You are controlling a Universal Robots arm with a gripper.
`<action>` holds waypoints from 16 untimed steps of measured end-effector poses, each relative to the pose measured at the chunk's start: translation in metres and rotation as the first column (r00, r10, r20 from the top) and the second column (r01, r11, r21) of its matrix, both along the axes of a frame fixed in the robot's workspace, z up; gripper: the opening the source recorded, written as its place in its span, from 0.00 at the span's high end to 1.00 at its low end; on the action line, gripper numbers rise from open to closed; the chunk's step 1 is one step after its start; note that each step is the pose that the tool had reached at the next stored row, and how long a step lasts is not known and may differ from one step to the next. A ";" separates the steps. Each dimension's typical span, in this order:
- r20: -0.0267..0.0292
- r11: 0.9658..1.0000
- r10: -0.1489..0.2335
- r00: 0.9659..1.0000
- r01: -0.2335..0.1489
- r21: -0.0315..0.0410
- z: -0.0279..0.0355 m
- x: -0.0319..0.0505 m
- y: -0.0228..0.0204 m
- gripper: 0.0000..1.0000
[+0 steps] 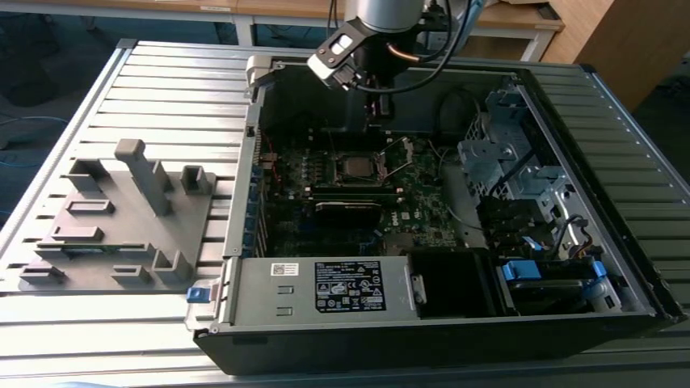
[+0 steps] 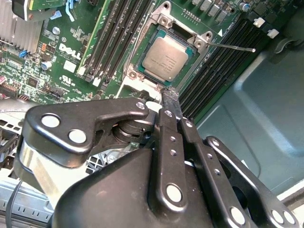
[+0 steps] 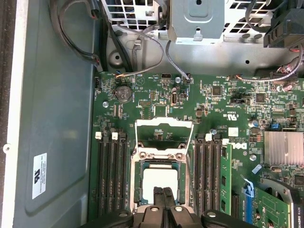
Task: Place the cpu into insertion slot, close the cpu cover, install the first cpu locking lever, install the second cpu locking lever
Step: 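Close the cpu cover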
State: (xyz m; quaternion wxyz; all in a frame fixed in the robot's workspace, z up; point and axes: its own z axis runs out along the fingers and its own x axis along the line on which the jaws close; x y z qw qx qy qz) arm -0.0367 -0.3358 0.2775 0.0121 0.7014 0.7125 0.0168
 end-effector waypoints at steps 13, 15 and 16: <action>0.000 1.000 0.000 1.000 0.000 0.000 0.0000 0.0049 0.0000 0.89; 0.000 1.000 0.000 1.000 0.000 0.000 0.0000 0.0066 0.0000 0.89; 0.000 1.000 0.000 1.000 0.000 0.000 0.0000 0.0073 0.0000 0.89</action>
